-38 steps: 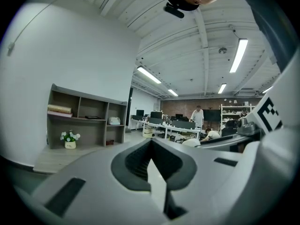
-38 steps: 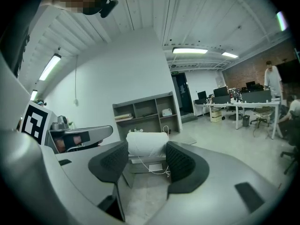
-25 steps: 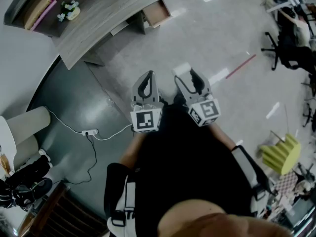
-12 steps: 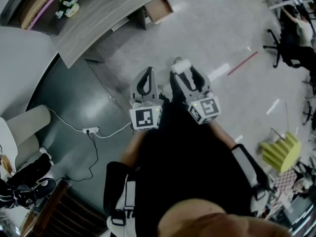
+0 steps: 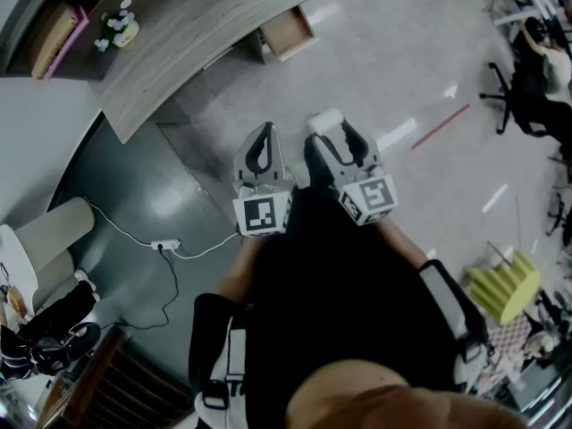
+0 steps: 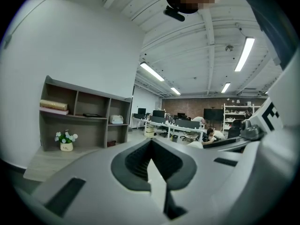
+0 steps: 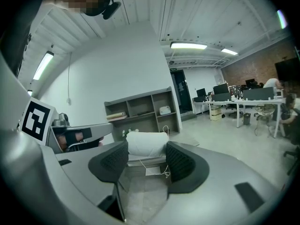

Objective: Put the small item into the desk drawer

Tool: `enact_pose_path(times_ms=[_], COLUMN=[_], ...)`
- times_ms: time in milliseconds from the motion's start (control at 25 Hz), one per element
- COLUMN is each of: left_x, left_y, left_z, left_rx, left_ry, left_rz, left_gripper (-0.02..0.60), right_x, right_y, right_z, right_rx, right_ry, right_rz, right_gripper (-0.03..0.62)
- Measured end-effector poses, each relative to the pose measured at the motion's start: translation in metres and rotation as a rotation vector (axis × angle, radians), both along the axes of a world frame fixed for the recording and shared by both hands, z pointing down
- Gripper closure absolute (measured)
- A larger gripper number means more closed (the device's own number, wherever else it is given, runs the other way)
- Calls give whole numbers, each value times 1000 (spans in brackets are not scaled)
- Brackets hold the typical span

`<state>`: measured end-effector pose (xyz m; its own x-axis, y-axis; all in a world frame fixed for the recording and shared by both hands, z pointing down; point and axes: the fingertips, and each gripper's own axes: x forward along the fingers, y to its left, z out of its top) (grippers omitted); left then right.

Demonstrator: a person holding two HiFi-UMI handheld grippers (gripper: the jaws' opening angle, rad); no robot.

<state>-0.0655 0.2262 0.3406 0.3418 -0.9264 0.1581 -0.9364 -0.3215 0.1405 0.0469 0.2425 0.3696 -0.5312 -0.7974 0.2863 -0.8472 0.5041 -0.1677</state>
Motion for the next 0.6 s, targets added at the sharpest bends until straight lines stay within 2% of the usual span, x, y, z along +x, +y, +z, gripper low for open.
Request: enact_pose_path(times_ms=[160,600], left_x=[13,48], left_y=[-43,-148], left_z=[3,8], left_rx=[-14,-59], left_ry=[-7,-22], left_rz=[-14,-64], left_gripper=[589,589], right_x=[11,43], right_y=[-43,-152], right_z=[2,7], right_rx=[11,-48], right_ry=[16,-4], right_rz=[-33,-80], right_gripper=[342,342])
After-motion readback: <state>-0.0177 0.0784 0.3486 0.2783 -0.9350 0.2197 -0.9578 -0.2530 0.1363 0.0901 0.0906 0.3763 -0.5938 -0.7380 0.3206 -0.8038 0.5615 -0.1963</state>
